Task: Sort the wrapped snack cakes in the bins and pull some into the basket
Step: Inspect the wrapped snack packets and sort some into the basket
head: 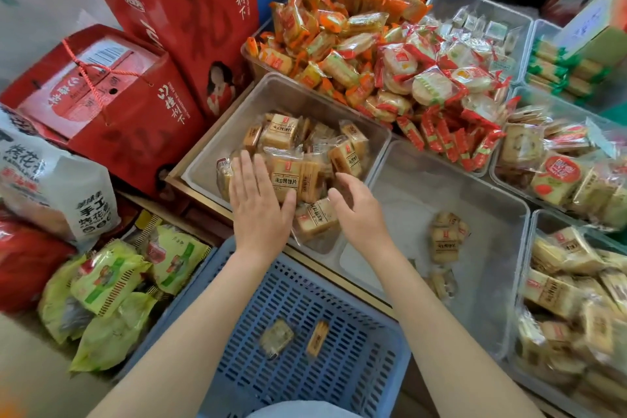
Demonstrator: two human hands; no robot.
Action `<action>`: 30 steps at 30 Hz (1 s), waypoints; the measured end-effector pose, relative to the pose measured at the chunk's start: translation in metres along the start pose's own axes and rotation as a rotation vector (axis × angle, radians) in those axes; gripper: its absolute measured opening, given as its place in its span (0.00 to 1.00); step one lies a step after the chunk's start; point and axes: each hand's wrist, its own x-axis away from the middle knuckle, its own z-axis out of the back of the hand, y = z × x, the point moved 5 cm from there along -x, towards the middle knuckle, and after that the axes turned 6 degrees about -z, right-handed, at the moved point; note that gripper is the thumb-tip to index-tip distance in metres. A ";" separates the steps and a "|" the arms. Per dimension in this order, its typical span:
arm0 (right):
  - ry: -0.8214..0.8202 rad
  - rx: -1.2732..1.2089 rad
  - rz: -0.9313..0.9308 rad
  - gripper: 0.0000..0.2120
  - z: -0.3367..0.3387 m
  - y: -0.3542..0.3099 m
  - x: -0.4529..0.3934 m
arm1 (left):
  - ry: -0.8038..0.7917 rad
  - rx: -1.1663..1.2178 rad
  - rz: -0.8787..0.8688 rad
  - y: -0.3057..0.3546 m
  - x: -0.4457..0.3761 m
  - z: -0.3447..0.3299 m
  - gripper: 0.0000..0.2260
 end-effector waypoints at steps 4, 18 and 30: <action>0.097 -0.073 -0.078 0.17 0.043 0.047 0.025 | 0.112 0.028 -0.355 0.065 0.034 -0.010 0.31; -0.170 0.128 -0.509 0.30 0.068 0.184 0.040 | -0.355 -0.350 -0.516 0.118 0.089 -0.101 0.50; -0.290 0.275 -0.529 0.17 0.055 0.188 0.032 | -0.412 -0.350 -0.469 0.121 0.089 -0.097 0.53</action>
